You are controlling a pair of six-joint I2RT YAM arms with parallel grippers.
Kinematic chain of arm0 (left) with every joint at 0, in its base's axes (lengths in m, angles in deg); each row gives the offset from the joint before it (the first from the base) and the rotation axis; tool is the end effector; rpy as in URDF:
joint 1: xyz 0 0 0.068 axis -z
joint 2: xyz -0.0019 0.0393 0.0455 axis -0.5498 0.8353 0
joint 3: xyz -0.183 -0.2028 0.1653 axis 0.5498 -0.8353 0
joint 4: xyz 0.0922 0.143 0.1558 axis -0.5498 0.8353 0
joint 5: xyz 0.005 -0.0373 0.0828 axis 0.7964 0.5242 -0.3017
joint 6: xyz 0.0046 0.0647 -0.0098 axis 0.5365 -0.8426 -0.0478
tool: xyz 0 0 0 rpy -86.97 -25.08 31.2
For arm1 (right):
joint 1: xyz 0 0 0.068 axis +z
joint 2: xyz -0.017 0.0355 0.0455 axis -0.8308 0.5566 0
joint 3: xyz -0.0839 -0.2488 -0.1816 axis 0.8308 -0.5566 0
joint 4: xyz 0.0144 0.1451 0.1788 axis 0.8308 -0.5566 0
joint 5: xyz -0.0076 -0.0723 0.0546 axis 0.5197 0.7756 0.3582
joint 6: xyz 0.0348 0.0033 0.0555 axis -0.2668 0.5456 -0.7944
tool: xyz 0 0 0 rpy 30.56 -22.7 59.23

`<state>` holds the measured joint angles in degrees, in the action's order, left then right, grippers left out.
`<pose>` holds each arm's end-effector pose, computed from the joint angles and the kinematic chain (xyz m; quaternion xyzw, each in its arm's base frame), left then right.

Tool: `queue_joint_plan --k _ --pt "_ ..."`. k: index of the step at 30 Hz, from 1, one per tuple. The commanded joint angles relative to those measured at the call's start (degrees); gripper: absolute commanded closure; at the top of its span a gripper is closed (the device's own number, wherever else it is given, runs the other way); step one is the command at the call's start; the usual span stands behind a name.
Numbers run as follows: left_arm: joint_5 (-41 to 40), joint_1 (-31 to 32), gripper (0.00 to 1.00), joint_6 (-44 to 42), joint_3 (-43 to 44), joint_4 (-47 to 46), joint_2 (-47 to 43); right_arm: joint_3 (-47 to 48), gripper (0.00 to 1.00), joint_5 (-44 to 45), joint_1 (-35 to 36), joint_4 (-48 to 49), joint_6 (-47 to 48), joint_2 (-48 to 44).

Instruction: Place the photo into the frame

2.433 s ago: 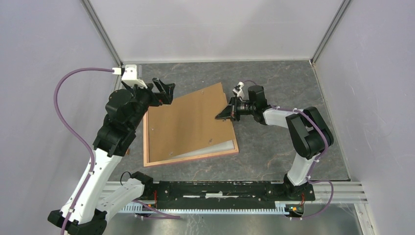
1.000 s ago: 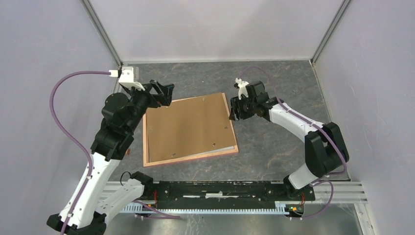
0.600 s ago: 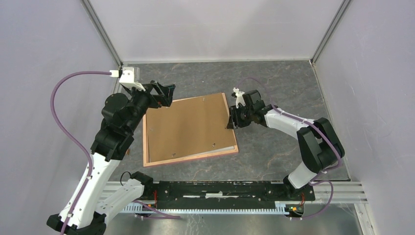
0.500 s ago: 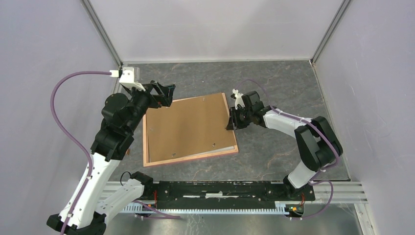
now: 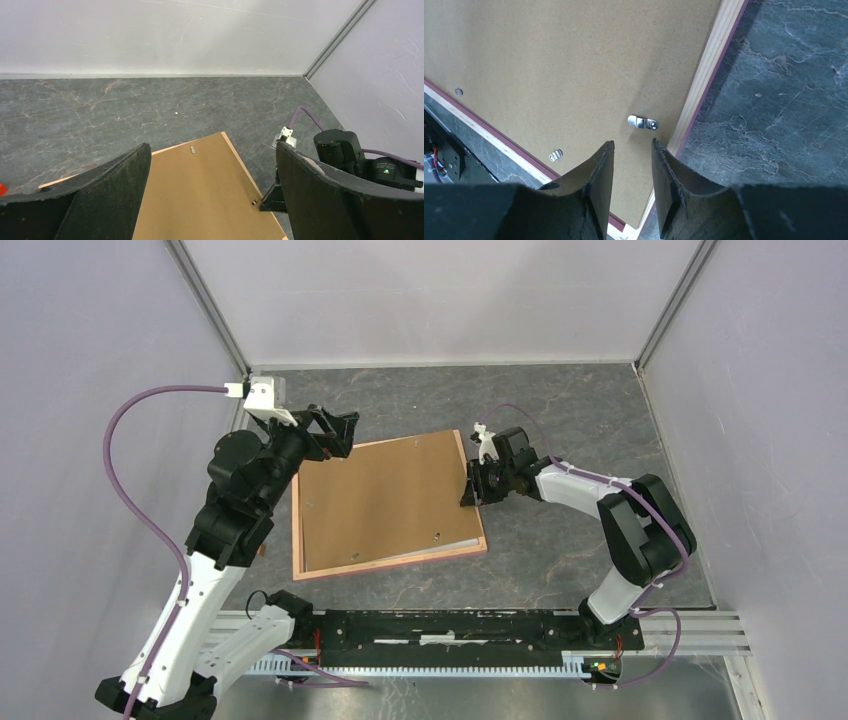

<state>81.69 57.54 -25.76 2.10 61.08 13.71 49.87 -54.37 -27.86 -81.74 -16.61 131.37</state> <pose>0.1037 -0.0413 0.4575 0.0114 0.7086 -0.2161 0.6717 0.2735 0.1700 0.2268 -0.1314 0.9206 0.2994 0.2135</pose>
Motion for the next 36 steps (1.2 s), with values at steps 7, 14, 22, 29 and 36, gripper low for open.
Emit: queue_joint_plan --k 7,14,22,29,36 --pt "0.7 0.2 0.0 -1.8 -0.2 -2.4 -0.4 2.7 0.61 1.4 -0.5 0.3 0.6 0.1" --pt "0.6 0.2 0.0 -1.8 -0.3 -2.5 -0.6 4.4 0.6 1.4 -1.2 -0.4 1.0 1.0" --pt "0.5 0.2 0.0 -1.8 -0.2 -2.4 -0.6 3.2 0.6 1.0 -1.1 0.8 0.7 1.8" --pt "0.6 0.2 0.0 -1.9 -0.2 -2.4 -0.6 1.0 0.6 -1.4 -1.2 2.6 -0.3 1.8" --pt "0.5 0.3 0.0 -1.9 -0.3 -2.4 -0.7 -4.1 0.6 -4.4 -1.2 5.1 -2.2 -0.7"
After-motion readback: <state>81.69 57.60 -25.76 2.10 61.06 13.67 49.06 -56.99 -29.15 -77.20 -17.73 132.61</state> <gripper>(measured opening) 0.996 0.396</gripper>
